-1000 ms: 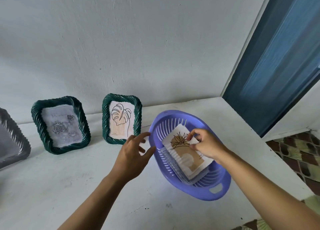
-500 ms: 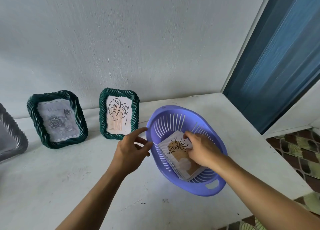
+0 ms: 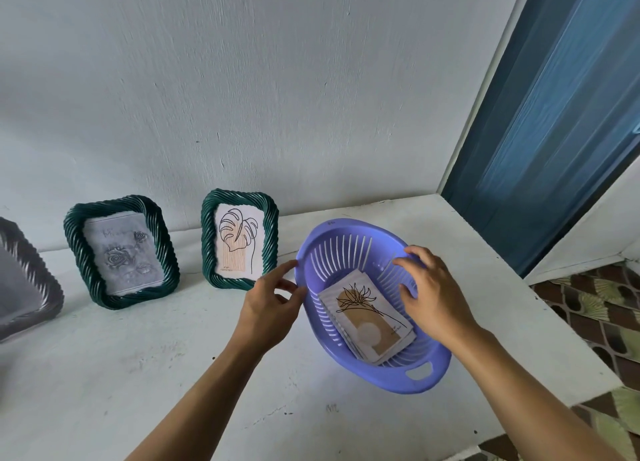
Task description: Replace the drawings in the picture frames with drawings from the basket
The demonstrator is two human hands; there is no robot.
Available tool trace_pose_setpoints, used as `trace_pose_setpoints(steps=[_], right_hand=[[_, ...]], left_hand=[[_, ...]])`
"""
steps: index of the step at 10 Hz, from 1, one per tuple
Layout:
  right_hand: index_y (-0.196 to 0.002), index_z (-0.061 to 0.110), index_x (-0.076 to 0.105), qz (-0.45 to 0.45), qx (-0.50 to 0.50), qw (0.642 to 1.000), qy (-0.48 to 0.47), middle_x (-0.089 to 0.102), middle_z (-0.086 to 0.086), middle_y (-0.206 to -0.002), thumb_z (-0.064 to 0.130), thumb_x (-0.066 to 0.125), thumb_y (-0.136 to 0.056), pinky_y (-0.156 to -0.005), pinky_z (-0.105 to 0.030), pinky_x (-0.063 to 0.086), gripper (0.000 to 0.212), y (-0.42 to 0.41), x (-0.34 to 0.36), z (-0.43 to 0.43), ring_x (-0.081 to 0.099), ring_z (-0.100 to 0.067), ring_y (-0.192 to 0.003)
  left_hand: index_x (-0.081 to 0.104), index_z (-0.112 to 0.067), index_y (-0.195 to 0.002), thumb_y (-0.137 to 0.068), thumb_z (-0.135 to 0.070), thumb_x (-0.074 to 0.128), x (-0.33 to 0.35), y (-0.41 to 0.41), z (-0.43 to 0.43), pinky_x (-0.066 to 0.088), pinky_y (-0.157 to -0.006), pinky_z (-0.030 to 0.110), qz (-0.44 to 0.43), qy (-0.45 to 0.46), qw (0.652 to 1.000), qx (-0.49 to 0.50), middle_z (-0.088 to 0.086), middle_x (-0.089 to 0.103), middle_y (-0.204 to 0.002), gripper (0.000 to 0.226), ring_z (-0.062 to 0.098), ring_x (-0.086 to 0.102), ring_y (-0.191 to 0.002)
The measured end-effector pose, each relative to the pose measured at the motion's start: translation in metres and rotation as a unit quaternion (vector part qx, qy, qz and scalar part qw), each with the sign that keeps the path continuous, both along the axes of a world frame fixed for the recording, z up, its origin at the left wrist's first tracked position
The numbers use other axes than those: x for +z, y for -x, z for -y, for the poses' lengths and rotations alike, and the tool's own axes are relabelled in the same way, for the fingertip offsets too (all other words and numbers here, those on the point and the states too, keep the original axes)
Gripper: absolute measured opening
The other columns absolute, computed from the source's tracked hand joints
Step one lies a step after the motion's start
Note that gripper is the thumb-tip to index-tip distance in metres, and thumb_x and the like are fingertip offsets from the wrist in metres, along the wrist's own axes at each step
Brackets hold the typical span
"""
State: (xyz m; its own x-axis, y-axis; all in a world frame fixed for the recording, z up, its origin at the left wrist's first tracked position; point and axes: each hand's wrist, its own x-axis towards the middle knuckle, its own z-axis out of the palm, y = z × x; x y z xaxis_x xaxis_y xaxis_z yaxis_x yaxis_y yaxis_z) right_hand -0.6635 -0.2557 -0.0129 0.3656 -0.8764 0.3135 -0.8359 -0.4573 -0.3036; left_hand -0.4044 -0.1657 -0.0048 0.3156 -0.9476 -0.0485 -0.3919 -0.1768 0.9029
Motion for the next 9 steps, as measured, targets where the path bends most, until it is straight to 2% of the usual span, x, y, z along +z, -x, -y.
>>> trace_pose_setpoints(steps=[1,2,3,5,6,7,8,9], right_hand=[[-0.118,0.015,0.066,0.011,-0.010,1.000,-0.012,0.050,-0.005,-0.136,0.004,0.070,-0.083,-0.087,-0.030,0.046,0.038,0.001,0.000,-0.004,0.052,-0.029,-0.120],[-0.120,0.016,0.065,0.016,-0.023,0.999,-0.024,0.047,-0.006,-0.141,0.008,0.070,-0.084,-0.089,-0.032,0.046,0.037,-0.001,0.001,-0.009,0.049,-0.029,-0.125],[-0.118,0.013,0.066,0.026,-0.026,0.999,-0.026,0.048,-0.015,-0.140,0.009,0.074,-0.081,-0.092,-0.042,0.049,0.037,-0.008,-0.003,-0.015,0.050,-0.037,-0.126],[-0.118,0.011,0.066,0.026,-0.054,0.998,-0.026,0.048,-0.020,-0.142,0.016,0.078,-0.081,-0.094,-0.048,0.048,0.040,-0.018,-0.003,-0.025,0.049,-0.041,-0.127],[-0.117,0.010,0.066,0.025,-0.047,0.998,-0.021,0.049,-0.021,-0.138,0.014,0.077,-0.081,-0.100,-0.050,0.045,0.038,-0.022,-0.002,-0.029,0.044,-0.042,-0.133],[-0.119,0.013,0.064,0.063,-0.043,0.997,-0.030,0.049,-0.013,-0.139,0.014,0.073,-0.085,-0.100,-0.044,0.046,0.035,-0.026,0.006,-0.039,0.040,-0.035,-0.137],[-0.113,0.016,0.065,0.116,-0.028,0.992,0.033,0.058,-0.004,-0.123,0.013,0.071,-0.086,-0.087,-0.027,0.047,0.028,-0.034,0.018,-0.057,0.055,-0.025,-0.119],[-0.106,0.016,0.067,0.221,-0.017,0.974,0.046,0.066,0.005,-0.104,0.010,0.071,-0.088,-0.079,-0.006,0.044,0.019,-0.052,0.034,-0.080,0.064,-0.012,-0.094]], left_hand=[[0.052,-0.031,-0.144,-0.095,-0.034,0.065,0.000,0.000,0.001,0.055,-0.068,0.031,0.002,-0.003,1.000,-0.003,-0.004,0.070,-0.100,0.051,0.015,0.066,-0.074],[0.048,-0.033,-0.147,-0.097,-0.034,0.061,0.002,0.000,-0.001,0.048,-0.058,0.017,0.009,-0.010,1.000,-0.022,-0.002,0.069,-0.102,0.052,0.011,0.064,-0.065],[0.042,-0.030,-0.151,-0.100,-0.033,0.055,0.005,-0.001,-0.001,0.047,-0.053,0.012,0.025,-0.013,0.998,-0.048,0.001,0.068,-0.105,0.053,0.011,0.064,-0.066],[0.038,-0.029,-0.153,-0.102,-0.031,0.052,0.008,-0.006,-0.002,0.048,-0.055,0.013,0.050,-0.024,0.996,-0.068,0.001,0.068,-0.103,0.052,0.010,0.065,-0.067],[0.038,-0.030,-0.153,-0.104,-0.029,0.050,0.010,-0.010,-0.003,0.049,-0.060,0.016,0.042,-0.027,0.996,-0.077,0.001,0.068,-0.104,0.051,0.009,0.067,-0.069],[0.037,-0.032,-0.153,-0.104,-0.031,0.050,0.012,-0.013,-0.009,0.053,-0.072,0.025,0.014,-0.017,0.995,-0.097,-0.001,0.069,-0.104,0.052,0.012,0.072,-0.072],[0.048,-0.029,-0.144,-0.102,-0.034,0.053,0.019,-0.027,-0.023,0.054,-0.075,0.031,-0.003,-0.004,0.996,-0.087,-0.001,0.070,-0.102,0.042,0.012,0.073,-0.072],[0.067,-0.030,-0.116,-0.101,-0.030,0.056,0.028,-0.050,-0.046,0.050,-0.070,0.030,-0.034,0.045,0.997,-0.050,0.000,0.071,-0.092,0.018,0.016,0.071,-0.067]])
